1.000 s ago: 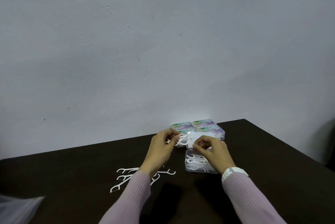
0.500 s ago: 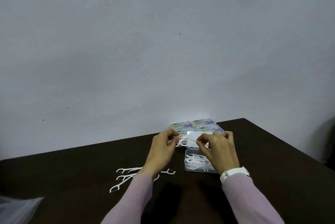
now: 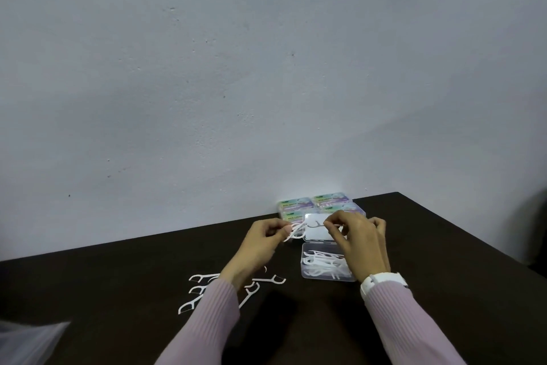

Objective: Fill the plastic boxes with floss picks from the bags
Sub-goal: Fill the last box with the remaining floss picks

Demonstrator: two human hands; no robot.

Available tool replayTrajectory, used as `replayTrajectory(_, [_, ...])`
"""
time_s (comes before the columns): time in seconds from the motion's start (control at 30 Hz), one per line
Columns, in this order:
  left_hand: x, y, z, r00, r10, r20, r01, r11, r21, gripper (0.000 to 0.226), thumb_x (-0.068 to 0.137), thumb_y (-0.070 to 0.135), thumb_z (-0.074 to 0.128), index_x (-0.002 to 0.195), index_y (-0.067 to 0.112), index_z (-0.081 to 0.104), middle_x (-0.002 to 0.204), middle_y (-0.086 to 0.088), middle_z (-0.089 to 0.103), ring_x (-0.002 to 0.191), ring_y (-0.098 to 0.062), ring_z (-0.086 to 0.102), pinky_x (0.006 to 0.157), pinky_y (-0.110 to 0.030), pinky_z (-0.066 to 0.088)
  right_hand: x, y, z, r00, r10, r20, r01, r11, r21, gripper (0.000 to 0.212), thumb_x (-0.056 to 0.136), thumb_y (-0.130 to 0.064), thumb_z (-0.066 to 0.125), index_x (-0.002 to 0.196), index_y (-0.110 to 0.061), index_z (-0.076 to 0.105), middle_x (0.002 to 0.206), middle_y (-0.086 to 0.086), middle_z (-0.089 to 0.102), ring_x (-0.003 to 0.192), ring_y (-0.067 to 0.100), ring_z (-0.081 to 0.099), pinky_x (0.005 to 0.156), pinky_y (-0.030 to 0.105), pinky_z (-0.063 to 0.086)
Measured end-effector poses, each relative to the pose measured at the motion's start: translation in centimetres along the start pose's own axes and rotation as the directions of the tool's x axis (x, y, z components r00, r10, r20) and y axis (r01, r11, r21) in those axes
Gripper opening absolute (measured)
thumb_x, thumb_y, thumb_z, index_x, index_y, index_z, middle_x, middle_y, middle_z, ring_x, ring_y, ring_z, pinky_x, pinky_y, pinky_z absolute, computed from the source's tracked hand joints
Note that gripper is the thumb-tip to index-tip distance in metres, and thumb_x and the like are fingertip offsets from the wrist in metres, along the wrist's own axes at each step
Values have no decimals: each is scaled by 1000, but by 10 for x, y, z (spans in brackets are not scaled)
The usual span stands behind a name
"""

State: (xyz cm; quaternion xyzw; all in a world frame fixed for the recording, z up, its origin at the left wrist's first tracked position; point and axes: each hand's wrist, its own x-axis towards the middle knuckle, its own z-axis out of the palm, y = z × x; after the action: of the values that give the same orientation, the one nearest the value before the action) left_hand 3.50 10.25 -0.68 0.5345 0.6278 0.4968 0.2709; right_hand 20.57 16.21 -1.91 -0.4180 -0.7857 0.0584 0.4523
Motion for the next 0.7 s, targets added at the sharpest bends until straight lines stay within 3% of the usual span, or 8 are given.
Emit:
replayTrajectory(0.13, [-3,-1,1,994,-87,70,103,955,-278,12,94,10,54,96,7,65,62,6,58,47,1,44,50,-11,37,4,0,-1,993,108,49,-116,970,215,5,87,-32,59,87,-28,63,83,-12,60,75,3,53,89,25,22])
replayTrajectory(0.3, [-3,-3,6,991,-111,71,125,964,-233,12,95,11,53,98,7,63,67,2,59,48,1,46,50,-11,39,7,8,0,956,238,173,-287,881,376,9,83,-31,65,76,-36,62,80,-14,65,80,5,60,99,48,40])
replayTrajectory(0.5, [-2,-9,9,986,-159,48,166,950,-266,11,95,9,52,92,9,62,67,1,57,48,0,45,47,-12,37,10,15,-6,912,372,170,-407,787,463,13,81,-30,68,70,-36,63,77,-14,68,84,9,63,97,49,43])
replayTrajectory(0.7, [2,-8,16,988,-132,-75,118,980,-163,12,96,11,52,97,8,63,72,2,60,58,-3,46,48,-8,36,11,23,-9,878,457,145,-466,744,480,14,81,-27,68,72,-36,63,81,-10,67,92,17,61,100,52,39])
